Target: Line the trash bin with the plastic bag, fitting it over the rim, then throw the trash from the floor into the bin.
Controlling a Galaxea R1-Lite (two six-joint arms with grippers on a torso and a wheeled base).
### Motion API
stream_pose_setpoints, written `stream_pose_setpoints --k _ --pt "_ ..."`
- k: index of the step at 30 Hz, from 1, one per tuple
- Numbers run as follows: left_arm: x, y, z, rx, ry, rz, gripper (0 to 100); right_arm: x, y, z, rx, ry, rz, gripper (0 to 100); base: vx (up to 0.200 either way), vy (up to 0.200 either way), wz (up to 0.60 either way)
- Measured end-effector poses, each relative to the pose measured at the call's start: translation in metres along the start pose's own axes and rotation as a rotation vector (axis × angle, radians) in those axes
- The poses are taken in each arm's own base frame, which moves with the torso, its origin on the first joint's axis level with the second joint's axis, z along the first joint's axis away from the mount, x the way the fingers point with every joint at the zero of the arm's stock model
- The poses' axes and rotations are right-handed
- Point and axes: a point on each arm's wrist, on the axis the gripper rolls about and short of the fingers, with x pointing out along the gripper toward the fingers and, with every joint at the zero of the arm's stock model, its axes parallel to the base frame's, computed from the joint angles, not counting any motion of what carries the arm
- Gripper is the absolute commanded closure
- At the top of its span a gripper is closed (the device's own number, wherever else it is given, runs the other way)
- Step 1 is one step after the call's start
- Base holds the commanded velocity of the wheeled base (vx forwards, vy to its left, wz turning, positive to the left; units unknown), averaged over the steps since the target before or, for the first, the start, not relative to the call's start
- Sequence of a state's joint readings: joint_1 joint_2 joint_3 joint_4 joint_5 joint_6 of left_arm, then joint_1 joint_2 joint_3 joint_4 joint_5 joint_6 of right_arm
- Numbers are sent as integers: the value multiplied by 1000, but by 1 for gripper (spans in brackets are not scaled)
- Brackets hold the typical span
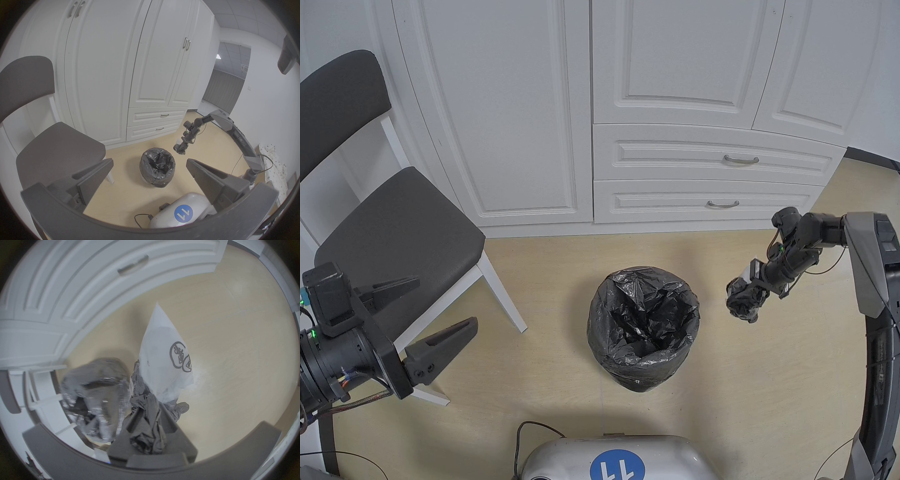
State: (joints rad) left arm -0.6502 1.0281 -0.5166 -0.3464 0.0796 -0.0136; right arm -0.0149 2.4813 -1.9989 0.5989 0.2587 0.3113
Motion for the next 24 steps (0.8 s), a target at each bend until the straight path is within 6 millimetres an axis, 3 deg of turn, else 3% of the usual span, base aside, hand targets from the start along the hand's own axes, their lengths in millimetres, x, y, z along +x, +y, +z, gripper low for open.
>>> stream_pose_setpoints --k 7,13,19,24 --pt "-1 0 1 0 -7 -3 0 -62 49 -3 63 -49 114 100 0 0 0" --pt "-2 -1 2 1 -13 -6 0 -101 99 -19 94 -73 203 100 0 0 0" --pt "-2 -1 2 0 -16 -7 0 -116 149 -48 84 -23 270 100 0 0 0" --pt "-2 -1 2 0 -14 -6 0 -106 175 -68 51 37 280 100 0 0 0"
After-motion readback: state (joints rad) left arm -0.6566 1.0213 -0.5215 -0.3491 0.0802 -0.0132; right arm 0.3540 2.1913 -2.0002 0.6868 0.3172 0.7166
